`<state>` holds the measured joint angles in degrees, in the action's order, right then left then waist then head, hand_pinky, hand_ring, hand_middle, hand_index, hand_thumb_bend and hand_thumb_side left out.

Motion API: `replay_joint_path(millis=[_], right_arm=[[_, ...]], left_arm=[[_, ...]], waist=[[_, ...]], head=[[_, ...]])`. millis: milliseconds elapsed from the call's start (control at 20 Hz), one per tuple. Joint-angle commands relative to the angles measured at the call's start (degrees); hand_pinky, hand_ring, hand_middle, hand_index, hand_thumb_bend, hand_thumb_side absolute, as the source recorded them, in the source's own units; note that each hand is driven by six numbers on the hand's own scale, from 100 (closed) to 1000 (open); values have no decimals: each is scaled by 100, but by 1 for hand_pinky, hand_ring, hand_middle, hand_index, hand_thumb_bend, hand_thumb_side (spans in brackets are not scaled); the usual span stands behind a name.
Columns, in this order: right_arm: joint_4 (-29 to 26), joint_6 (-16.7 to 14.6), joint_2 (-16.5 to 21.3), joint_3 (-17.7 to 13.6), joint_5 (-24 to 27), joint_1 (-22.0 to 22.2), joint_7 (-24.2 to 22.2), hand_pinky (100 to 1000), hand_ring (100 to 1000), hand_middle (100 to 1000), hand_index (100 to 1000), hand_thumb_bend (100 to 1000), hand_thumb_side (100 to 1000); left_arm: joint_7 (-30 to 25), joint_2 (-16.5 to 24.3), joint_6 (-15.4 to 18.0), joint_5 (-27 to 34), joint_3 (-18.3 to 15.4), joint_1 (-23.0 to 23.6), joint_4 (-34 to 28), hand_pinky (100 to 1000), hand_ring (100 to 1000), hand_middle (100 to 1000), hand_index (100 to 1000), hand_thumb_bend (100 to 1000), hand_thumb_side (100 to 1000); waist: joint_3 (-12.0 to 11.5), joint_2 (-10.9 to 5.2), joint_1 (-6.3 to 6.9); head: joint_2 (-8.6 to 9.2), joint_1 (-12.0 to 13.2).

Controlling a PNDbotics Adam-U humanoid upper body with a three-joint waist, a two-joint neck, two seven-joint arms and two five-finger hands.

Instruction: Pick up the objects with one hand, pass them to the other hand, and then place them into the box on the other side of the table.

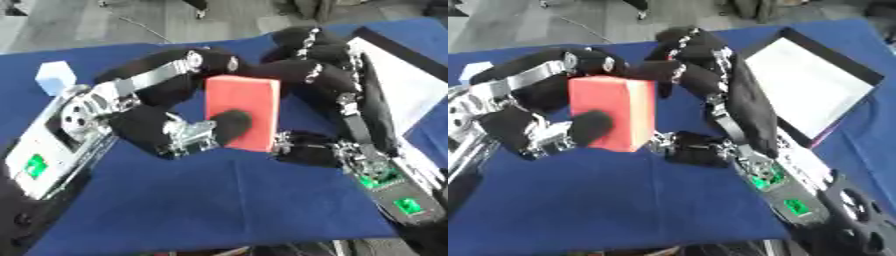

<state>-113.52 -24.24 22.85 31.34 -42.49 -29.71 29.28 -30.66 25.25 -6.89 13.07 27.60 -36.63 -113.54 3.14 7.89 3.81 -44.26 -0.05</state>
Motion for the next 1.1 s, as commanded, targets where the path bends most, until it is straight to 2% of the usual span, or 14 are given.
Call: replay_joint_path(millis=[50, 250, 450, 750, 850, 950, 1000, 1100], right_arm=[[-107, -4, 32, -242, 100, -91, 6, 712, 589, 325, 302, 100, 100], [-107, -19, 38, -250, 106, -88, -37, 713, 591, 326, 299, 100, 100], [-107, -10, 37, -264, 117, -83, -49, 713, 591, 326, 298, 100, 100], [-107, 11, 43, -278, 143, -84, -53, 712, 591, 327, 310, 100, 100], [-107, 10, 45, -282, 154, -84, -50, 714, 591, 328, 356, 100, 100], [-107, -33, 51, -281, 130, -77, -108, 732, 613, 372, 485, 100, 100], [-107, -86, 51, -282, 80, -68, -201, 734, 615, 378, 492, 100, 100], [-107, -263, 63, -297, -134, -43, -493, 768, 684, 475, 637, 172, 100]], left_arm=[[-135, 105, 18, -16, 59, -31, -55, 782, 592, 574, 695, 100, 654], [-199, 99, 57, -10, 49, -37, -64, 787, 606, 589, 710, 100, 707], [-236, 93, 90, -5, 47, -44, -66, 790, 611, 596, 716, 100, 722], [-189, 87, 96, -2, 42, -48, -57, 783, 593, 573, 691, 100, 646], [-137, 85, 83, 3, 40, -49, -52, 776, 571, 546, 664, 100, 596], [-62, 82, 62, 16, 35, -50, -44, 767, 544, 515, 627, 100, 517], [-15, 81, 50, 25, 30, -50, -40, 766, 542, 512, 624, 100, 510], [81, 96, 34, 51, 3, -46, -43, 758, 524, 491, 599, 100, 440]], waist=[[-4, -80, -18], [-8, -74, -21], [-10, -69, -24], [-11, -72, -30], [-12, -73, -30], [-12, -72, -32], [-11, -72, -32], [-10, -71, -34]], head=[[14, 20], [14, 18], [14, 16], [14, 10], [14, 9], [14, 12], [14, 15], [14, 25]])
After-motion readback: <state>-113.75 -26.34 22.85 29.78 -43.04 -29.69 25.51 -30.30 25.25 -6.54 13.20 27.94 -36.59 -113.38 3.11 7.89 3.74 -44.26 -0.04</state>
